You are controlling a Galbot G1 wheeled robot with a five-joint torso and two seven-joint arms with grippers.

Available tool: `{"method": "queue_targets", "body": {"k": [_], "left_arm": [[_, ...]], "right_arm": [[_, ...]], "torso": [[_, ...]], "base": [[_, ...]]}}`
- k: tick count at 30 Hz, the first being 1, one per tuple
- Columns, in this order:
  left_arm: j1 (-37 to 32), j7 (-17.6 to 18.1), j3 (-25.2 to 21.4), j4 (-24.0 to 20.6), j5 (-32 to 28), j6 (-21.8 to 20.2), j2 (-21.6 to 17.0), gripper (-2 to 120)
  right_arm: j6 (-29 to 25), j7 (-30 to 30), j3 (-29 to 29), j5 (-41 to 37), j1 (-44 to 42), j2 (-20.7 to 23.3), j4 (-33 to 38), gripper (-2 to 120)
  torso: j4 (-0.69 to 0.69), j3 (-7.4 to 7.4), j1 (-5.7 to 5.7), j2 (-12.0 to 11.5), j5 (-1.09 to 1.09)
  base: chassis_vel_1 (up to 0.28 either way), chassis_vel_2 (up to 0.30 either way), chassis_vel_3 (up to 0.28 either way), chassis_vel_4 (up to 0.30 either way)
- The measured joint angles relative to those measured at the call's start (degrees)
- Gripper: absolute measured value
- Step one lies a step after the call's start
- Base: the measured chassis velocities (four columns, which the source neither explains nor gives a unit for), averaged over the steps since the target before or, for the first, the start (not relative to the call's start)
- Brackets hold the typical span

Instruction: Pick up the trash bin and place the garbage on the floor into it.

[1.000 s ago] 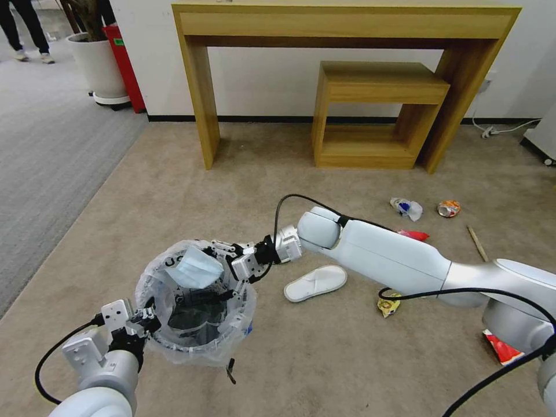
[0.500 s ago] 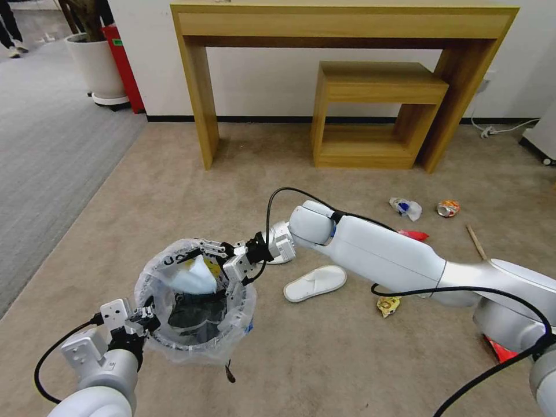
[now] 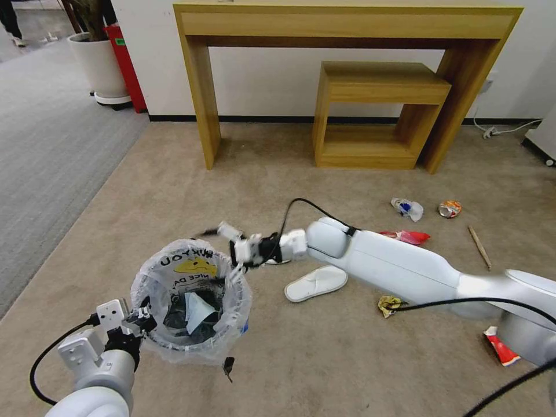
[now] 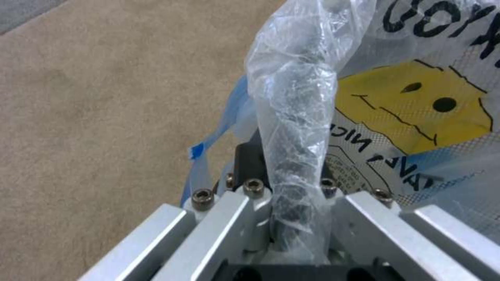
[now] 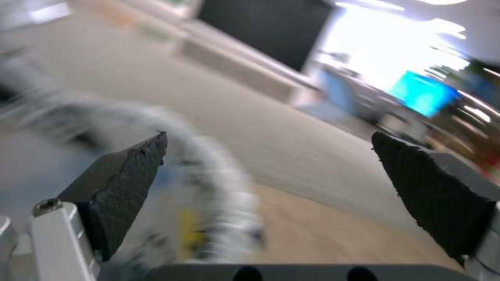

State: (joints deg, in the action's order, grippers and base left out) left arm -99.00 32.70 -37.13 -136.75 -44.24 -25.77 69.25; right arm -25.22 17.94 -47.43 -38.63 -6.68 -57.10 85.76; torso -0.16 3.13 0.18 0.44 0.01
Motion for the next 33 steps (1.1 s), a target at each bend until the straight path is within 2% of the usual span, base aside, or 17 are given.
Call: {"method": "queue_targets", "body": {"k": [1, 3, 4, 5, 7, 8, 10, 11, 12, 13, 15, 16, 18, 19, 21, 23, 33], "left_arm": [[0.0, 0.0, 0.0, 0.0, 0.0, 0.0, 0.0, 1], [0.1, 0.0, 0.0, 0.4, 0.0, 0.0, -0.3, 1], [0.1, -0.2, -0.1, 0.7, 0.2, 0.0, -0.4, 1], [0.1, -0.2, -0.1, 0.7, 0.2, 0.0, -0.4, 1], [0.2, -0.5, 0.0, 1.0, 0.4, 0.0, -0.5, 1], [0.2, -0.7, 0.1, 1.2, 0.7, 0.0, -0.5, 1], [0.2, -0.8, 0.1, 1.3, 0.9, 0.0, -0.5, 1], [0.1, -1.3, 0.1, 1.5, 1.5, 0.0, -0.4, 1], [0.0, -1.6, 0.1, 1.6, 1.8, 0.1, -0.4, 1], [0.0, -1.6, 0.1, 1.6, 1.8, 0.1, -0.4, 1], [-0.2, -2.2, 0.0, 1.7, 2.3, 0.1, -0.4, 1], [-0.2, -2.2, 0.0, 1.7, 2.3, 0.1, -0.4, 1], [-0.3, -2.2, -0.1, 1.7, 2.4, 0.1, -0.5, 1], [-0.3, -2.2, -0.1, 1.7, 2.4, 0.1, -0.5, 1], [-0.4, -2.3, -0.2, 1.7, 2.4, 0.1, -0.7, 1], [-0.2, -2.3, -0.1, 1.8, 2.4, 0.1, -1.0, 1], [0.3, -2.4, 0.5, 2.5, 2.4, 0.3, -1.2, 1]], "right_arm": [[0.0, 0.0, 0.0, 0.0, 0.0, 0.0, 0.0, 100], [2.2, -5.5, 2.0, -4.4, -2.0, 1.8, 2.8, 100], [3.5, -10.0, 3.5, -7.9, -3.4, 3.2, 5.1, 100], [3.5, -10.0, 3.5, -7.9, -3.4, 3.2, 5.1, 100], [5.1, -14.7, 6.0, -11.2, -5.5, 4.9, 7.7, 100], [6.2, -19.4, 8.5, -13.2, -7.6, 6.2, 9.6, 100], [6.8, -21.8, 9.9, -14.1, -8.8, 6.7, 10.6, 100], [8.3, -26.0, 13.2, -15.5, -12.0, 7.7, 12.6, 100], [9.4, -28.0, 15.6, -16.0, -14.3, 8.4, 13.8, 100], [9.4, -28.0, 15.6, -16.0, -14.3, 8.4, 13.8, 100], [11.8, -32.8, 22.0, -16.6, -20.5, 10.5, 17.0, 100], [11.8, -32.8, 22.0, -16.6, -20.5, 10.5, 17.0, 100], [13.2, -34.2, 27.1, -16.0, -24.8, 12.9, 18.5, 100], [13.2, -34.2, 27.1, -16.0, -24.8, 12.9, 18.5, 100], [13.2, -34.3, 30.9, -15.0, -28.3, 15.2, 19.2, 100], [12.5, -34.2, 37.7, -12.1, -34.6, 18.2, 20.0, 100], [9.2, -32.7, 49.1, -6.8, -46.3, 21.3, 21.4, 100]], "torso": [[0.0, 0.0, 0.0, 0.0, 0.0], [0.01, 0.0, 0.0, 0.0, 0.01], [0.02, 0.0, 0.0, 0.0, 0.0], [0.02, 0.0, 0.0, 0.0, 0.0], [0.02, 0.0, 0.0, 0.0, -0.01], [0.02, 0.0, 0.0, 0.0, 0.0], [0.02, 0.0, 0.0, 0.0, -0.01], [0.02, 0.0, 0.0, 0.0, -0.01], [0.02, 0.0, 0.0, 0.0, 0.0], [0.02, 0.0, 0.0, 0.0, 0.0], [0.02, 0.0, 0.0, 0.0, 0.0], [0.02, 0.0, 0.0, 0.0, 0.0], [0.01, 0.0, 0.0, 0.0, 0.01], [0.01, 0.0, 0.0, 0.0, 0.01], [0.02, 0.0, 0.0, 0.0, 0.0], [0.02, -0.01, 0.0, 0.0, 0.0], [0.02, 0.0, 0.0, 0.0, -0.01]], "base": [[0.0, 0.0, 0.0, 0.0], [0.0, 0.0, 0.0, 0.0], [0.0, 0.0, 0.0, 0.0], [0.0, 0.0, 0.0, 0.0], [0.0, 0.0, 0.0, 0.0], [0.0, 0.0, 0.0, 0.0], [0.0, 0.0, 0.0, 0.0], [0.0, 0.0, 0.0, 0.0], [0.0, 0.0, 0.0, 0.0], [0.0, 0.0, 0.0, 0.0], [0.0, 0.0, 0.0, 0.0], [0.0, 0.0, 0.0, 0.0], [0.0, 0.0, 0.0, 0.0], [0.0, 0.0, 0.0, 0.0], [0.0, 0.0, 0.0, 0.0], [0.0, 0.0, 0.0, 0.0], [0.0, 0.0, 0.0, 0.0]]}}
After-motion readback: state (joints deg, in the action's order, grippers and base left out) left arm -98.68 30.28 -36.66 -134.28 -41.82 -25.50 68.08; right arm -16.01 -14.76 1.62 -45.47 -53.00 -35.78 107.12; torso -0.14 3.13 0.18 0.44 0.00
